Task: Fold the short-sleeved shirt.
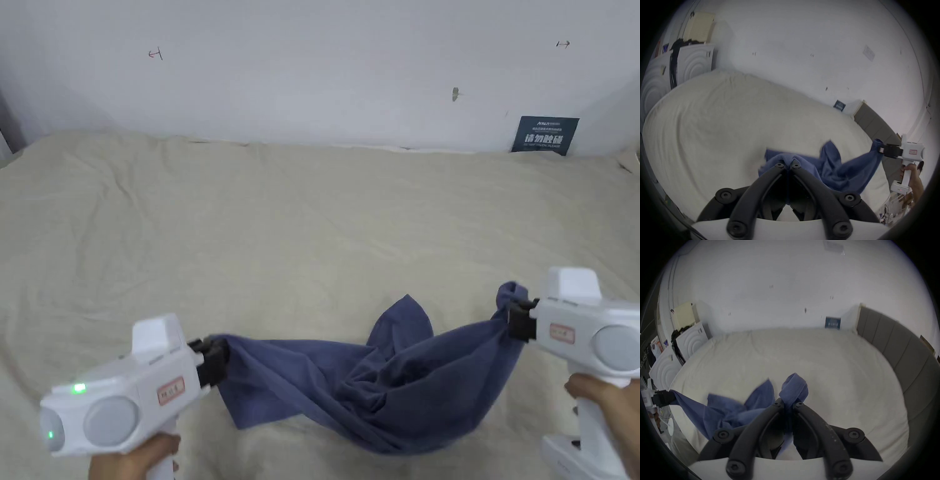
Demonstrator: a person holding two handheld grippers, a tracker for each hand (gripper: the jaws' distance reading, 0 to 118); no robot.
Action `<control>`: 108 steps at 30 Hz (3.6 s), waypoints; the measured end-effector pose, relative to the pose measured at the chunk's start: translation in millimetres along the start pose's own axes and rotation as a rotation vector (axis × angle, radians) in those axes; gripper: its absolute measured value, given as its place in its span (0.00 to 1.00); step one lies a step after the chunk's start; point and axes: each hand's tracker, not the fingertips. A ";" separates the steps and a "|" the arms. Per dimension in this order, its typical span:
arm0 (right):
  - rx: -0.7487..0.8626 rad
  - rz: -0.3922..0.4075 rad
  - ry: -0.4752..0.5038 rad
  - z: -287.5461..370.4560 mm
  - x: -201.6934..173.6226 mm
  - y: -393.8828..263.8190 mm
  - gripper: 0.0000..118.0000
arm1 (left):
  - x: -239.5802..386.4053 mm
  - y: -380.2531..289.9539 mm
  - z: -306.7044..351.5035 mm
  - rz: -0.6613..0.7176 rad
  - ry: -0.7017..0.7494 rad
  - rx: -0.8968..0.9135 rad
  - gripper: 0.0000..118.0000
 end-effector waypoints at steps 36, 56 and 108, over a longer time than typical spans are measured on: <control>0.251 -0.055 -0.153 -45.7 4.1 143.1 0.08 | -8.5 234.7 -108.1 -0.172 0.268 0.153 0.03; -0.090 -0.218 -0.144 42.3 2.4 -160.2 0.08 | -94.6 -87.6 17.5 -0.141 0.310 -0.344 0.03; 0.496 0.009 -0.269 108.4 -40.6 -43.9 0.01 | 74.2 35.7 -18.7 -0.273 0.052 0.258 0.00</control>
